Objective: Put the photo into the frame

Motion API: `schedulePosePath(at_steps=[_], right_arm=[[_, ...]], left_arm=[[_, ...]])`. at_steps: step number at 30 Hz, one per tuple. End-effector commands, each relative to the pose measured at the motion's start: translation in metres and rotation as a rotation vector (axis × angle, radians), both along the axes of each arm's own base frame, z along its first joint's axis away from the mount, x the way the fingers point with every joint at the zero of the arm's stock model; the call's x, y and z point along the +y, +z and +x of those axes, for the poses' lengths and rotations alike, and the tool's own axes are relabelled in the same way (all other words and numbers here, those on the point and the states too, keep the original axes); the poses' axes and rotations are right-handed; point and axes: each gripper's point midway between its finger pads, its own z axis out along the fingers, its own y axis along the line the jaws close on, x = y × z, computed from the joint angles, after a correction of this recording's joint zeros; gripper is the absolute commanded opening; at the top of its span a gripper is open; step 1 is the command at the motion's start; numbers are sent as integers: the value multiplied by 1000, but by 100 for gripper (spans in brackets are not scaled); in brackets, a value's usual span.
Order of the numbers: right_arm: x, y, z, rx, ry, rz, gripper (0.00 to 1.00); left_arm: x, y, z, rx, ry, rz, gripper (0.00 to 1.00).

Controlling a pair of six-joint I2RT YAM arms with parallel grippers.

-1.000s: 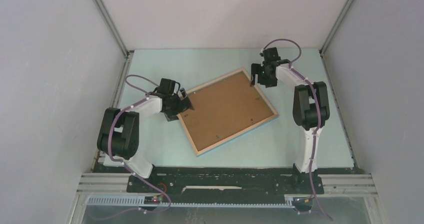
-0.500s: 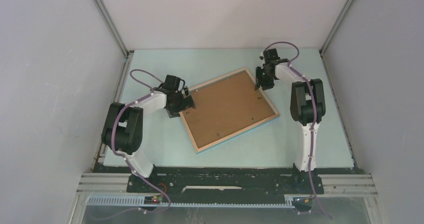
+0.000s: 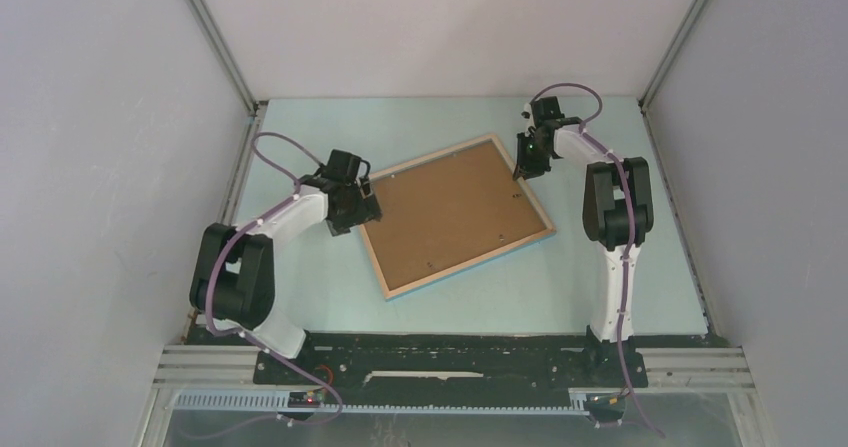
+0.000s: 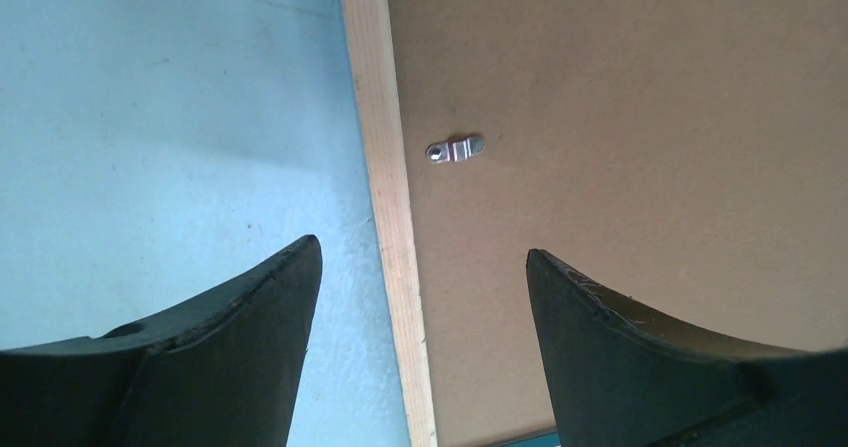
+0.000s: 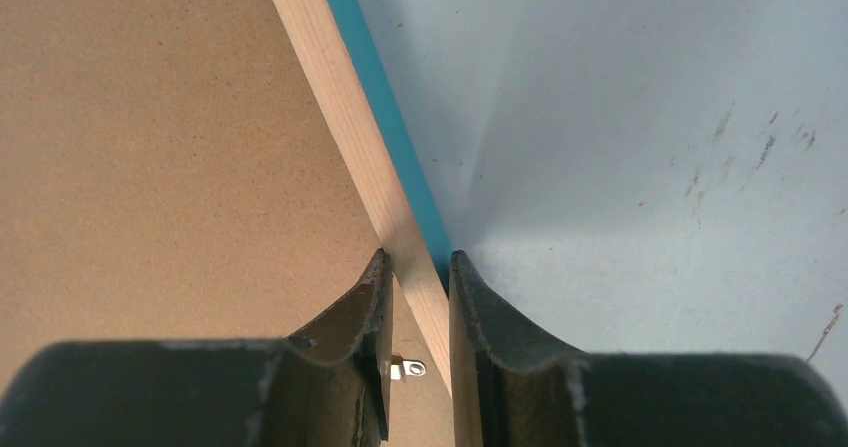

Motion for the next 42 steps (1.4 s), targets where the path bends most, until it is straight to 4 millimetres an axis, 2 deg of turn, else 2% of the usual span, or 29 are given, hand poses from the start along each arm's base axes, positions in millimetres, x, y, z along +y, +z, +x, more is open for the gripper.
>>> schedulePosePath(at_steps=[1, 5, 10, 13, 17, 23, 27, 35, 42], right_arm=[[-2, 9, 5, -23, -49, 29, 0], [-1, 9, 5, -25, -46, 38, 0], [0, 9, 4, -25, -44, 52, 0], [1, 10, 4, -25, -40, 59, 0], [2, 10, 4, -23, -36, 67, 0], [3, 11, 4, -25, -33, 75, 0], [4, 10, 4, -24, -32, 79, 0], [6, 12, 3, -25, -21, 95, 0], [11, 10, 1, -18, -14, 119, 0]], left_arm=[[3, -2, -5, 43, -38, 102, 81], [4, -4, 6, 71, -56, 144, 72], [-4, -16, 15, 113, -62, 124, 67], [-2, -21, 20, 120, -45, 140, 66], [3, -24, 25, 138, -2, 155, 58], [11, -26, 32, 134, 63, 157, 55], [17, -31, 33, 165, 87, 177, 47], [23, -30, 45, 140, 157, 152, 43], [32, -29, 56, 77, 303, 92, 39]])
